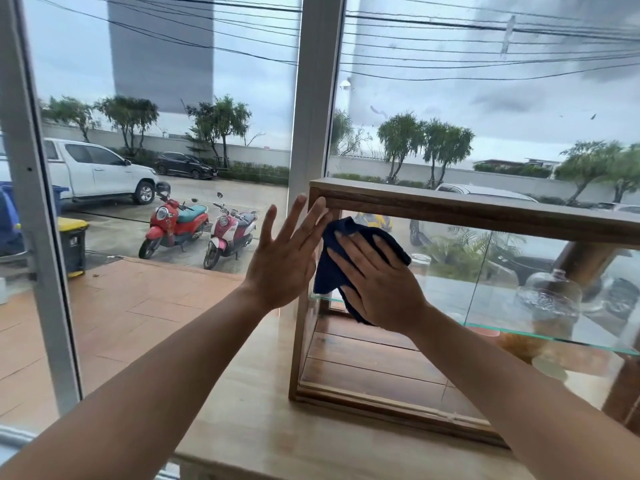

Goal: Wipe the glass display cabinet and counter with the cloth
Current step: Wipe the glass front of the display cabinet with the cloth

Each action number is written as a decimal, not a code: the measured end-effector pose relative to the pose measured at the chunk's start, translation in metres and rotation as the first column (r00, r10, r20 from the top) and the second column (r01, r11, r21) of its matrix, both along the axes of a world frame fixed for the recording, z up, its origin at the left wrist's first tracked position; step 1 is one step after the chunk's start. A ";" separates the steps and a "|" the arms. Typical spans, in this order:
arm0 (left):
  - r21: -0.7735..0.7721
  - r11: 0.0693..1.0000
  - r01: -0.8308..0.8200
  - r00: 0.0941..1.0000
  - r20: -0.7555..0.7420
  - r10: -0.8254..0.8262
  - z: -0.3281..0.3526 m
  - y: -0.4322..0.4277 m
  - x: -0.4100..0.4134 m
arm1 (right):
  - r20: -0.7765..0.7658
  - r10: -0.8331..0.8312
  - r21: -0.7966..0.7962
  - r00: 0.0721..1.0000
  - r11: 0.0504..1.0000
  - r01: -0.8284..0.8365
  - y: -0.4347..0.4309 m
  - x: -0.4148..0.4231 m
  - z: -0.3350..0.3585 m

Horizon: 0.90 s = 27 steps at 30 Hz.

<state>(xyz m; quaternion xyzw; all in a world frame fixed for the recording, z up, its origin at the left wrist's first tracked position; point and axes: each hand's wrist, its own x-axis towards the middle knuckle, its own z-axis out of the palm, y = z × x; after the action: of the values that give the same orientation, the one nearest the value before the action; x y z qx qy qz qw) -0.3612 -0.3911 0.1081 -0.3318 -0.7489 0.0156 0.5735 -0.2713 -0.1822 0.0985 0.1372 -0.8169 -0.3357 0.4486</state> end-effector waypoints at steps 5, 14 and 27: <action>0.000 1.000 -0.011 0.999 0.045 0.011 -0.003 0.000 0.007 | 0.064 0.049 0.063 0.997 0.997 -0.053 -0.001 0.003 -0.033; -0.103 0.995 -0.003 0.998 0.058 0.009 -0.010 -0.008 0.010 | 0.161 -0.039 0.260 0.986 0.966 -0.004 0.043 0.037 -0.074; -0.067 0.997 -0.030 0.996 0.078 0.035 -0.017 0.000 0.010 | 0.101 0.052 -0.009 0.993 0.999 -0.052 -0.014 -0.006 -0.092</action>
<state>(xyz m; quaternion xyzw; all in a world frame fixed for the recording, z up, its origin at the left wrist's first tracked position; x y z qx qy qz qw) -0.3515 -0.3910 0.0912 -0.3384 -0.7755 0.0362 0.5317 -0.2768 -0.1963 0.0061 0.1739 -0.8358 -0.3138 0.4157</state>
